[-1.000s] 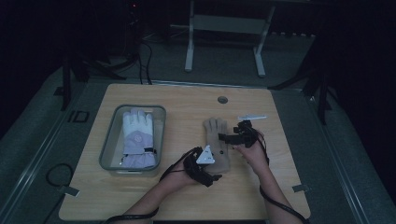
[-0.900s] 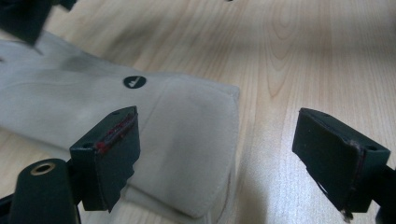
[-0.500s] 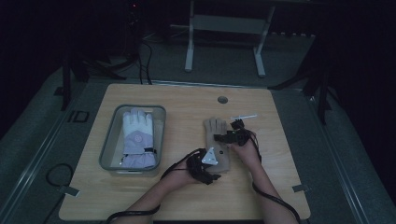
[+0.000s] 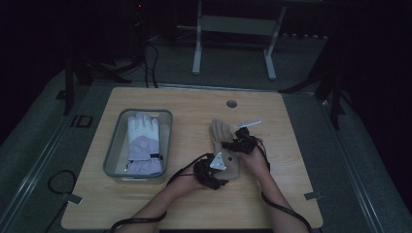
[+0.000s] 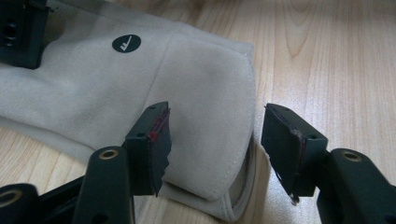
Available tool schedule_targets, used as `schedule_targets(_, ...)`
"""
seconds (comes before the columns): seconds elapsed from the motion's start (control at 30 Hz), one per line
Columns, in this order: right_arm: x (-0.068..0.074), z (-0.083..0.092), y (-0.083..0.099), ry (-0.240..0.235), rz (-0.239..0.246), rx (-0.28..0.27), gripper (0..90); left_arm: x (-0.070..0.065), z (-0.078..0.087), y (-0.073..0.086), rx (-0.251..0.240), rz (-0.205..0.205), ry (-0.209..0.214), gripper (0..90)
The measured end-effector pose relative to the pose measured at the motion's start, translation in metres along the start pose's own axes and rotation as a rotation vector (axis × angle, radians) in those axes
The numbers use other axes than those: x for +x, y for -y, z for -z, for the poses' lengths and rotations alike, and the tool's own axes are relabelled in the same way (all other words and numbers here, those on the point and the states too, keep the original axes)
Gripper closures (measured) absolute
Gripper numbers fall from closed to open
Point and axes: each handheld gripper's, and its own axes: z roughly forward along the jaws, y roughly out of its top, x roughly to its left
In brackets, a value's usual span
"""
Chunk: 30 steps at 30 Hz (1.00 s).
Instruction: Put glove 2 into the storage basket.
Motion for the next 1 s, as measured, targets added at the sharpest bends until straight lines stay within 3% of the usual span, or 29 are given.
schedule_targets(0.13,0.008,0.001,-0.001,0.044,0.058,-0.001,68.2,-0.002,-0.001,-0.001,0.012,-0.019,-0.024,46.0)
schedule_targets(0.3,0.007,0.0,-0.001,0.042,0.041,-0.005,68.2,-0.002,-0.001,-0.005,0.046,-0.028,-0.044,52.2)
schedule_targets(0.43,0.009,0.0,-0.003,0.047,0.036,-0.001,68.3,0.0,-0.001,-0.008,0.066,-0.026,-0.085,64.2)
schedule_targets(0.47,0.009,0.0,-0.003,0.048,0.034,-0.001,68.5,0.001,-0.001,-0.009,0.065,-0.009,-0.09,70.8)
schedule_targets(0.57,0.012,0.0,-0.005,0.056,0.033,-0.006,69.3,0.004,0.0,-0.01,0.065,0.021,-0.074,77.8)
schedule_targets(0.77,0.015,0.003,-0.009,0.041,0.02,-0.024,70.2,0.003,0.006,-0.012,0.08,0.018,-0.073,80.6)
schedule_targets(1.0,0.023,0.014,-0.018,0.009,0.02,-0.062,70.2,0.003,0.025,-0.016,0.091,0.012,-0.078,81.0)
